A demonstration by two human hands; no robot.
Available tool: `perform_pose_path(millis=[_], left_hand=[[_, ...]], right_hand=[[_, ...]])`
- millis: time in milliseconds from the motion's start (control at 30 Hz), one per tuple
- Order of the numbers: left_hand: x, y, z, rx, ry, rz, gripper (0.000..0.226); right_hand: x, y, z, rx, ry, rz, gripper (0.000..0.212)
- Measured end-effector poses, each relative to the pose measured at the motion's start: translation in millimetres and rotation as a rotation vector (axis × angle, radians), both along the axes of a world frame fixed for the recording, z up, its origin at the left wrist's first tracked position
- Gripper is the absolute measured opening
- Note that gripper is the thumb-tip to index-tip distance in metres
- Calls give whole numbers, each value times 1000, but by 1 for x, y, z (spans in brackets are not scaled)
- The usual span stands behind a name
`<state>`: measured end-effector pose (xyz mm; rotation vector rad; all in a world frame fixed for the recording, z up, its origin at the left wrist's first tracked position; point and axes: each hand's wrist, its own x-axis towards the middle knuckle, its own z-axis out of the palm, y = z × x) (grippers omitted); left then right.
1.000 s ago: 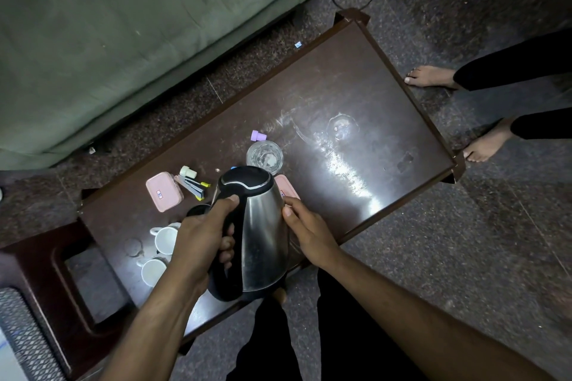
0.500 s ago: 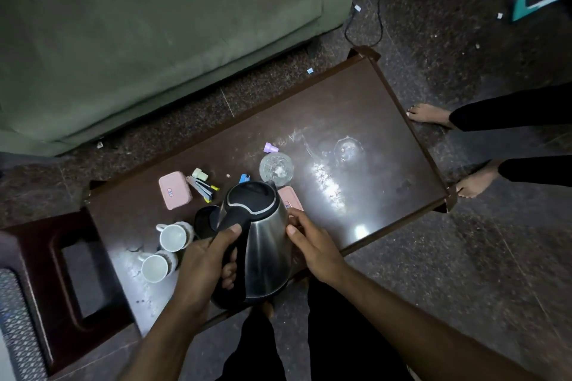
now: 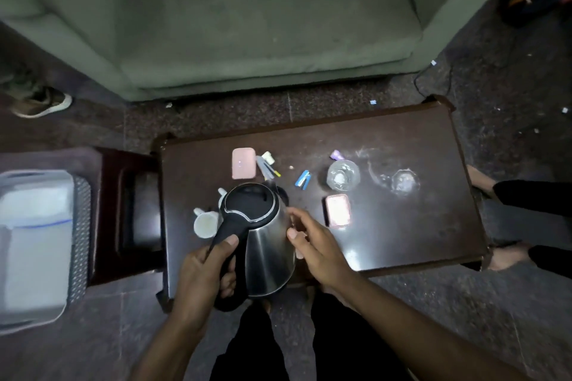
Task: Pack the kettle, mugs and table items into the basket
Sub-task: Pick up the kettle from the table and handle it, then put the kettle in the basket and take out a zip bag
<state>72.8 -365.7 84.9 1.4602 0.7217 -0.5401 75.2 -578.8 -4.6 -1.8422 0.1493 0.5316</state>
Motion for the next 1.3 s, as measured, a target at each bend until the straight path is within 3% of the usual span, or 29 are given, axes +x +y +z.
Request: perform_pose_path(millis=[533, 833, 1300], left_hand=[[-68, 190, 19, 65, -228, 556, 49], [-84, 274, 22, 188, -358, 924, 41], [-79, 358, -26, 345, -532, 1156, 51]], right_hand=[[56, 236, 30, -21, -149, 573, 51], [89, 393, 52, 113, -270, 775, 51], [105, 548, 29, 164, -229, 976, 58]])
